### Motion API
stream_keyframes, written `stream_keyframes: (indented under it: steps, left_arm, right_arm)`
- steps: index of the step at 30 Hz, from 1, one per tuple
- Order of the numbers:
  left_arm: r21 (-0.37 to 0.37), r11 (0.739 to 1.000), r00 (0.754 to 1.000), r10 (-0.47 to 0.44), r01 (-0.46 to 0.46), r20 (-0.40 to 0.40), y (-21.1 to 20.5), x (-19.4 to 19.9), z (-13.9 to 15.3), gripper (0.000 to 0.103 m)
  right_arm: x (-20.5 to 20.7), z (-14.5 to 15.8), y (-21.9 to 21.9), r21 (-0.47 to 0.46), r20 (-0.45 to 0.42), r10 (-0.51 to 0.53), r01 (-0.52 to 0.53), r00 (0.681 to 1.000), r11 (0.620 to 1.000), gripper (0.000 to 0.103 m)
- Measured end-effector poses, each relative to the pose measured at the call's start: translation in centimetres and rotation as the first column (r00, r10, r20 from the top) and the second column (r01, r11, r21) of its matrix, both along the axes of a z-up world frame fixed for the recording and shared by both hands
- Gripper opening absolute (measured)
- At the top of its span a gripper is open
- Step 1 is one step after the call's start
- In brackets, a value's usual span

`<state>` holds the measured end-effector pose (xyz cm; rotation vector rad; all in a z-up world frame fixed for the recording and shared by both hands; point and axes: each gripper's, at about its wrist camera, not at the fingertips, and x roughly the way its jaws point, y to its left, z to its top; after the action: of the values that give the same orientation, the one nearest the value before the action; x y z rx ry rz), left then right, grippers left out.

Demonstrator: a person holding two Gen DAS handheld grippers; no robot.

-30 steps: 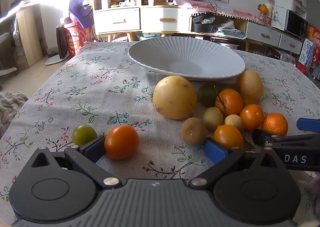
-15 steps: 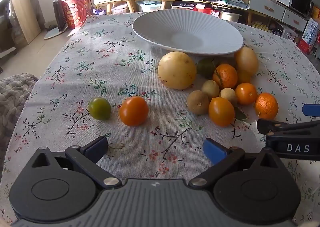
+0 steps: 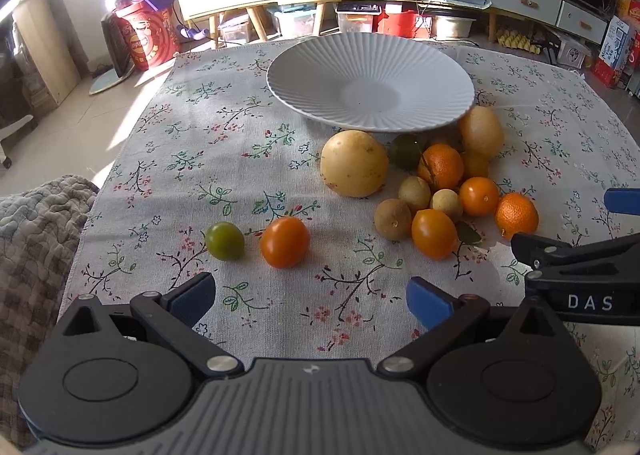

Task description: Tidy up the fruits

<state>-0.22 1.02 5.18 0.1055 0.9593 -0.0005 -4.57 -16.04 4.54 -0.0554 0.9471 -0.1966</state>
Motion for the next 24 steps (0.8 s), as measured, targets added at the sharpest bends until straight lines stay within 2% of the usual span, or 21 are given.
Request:
stream_keyframes:
  steps: [11, 24]
  left_arm:
    - [0.021, 1.0, 0.999, 0.008, -0.007, -0.036, 0.39, 0.05, 0.18, 0.095]
    - [0.029, 0.999, 0.999, 0.019, -0.018, -0.036, 0.62, 0.03, 0.44, 0.095]
  right_arm:
    - [0.15, -0.05, 0.14, 0.008, -0.014, 0.007, -0.007, 1.0, 1.0, 0.103]
    - [0.15, 0.13, 0.11, 0.007, -0.023, 0.002, -0.002, 1.0, 1.0, 0.103]
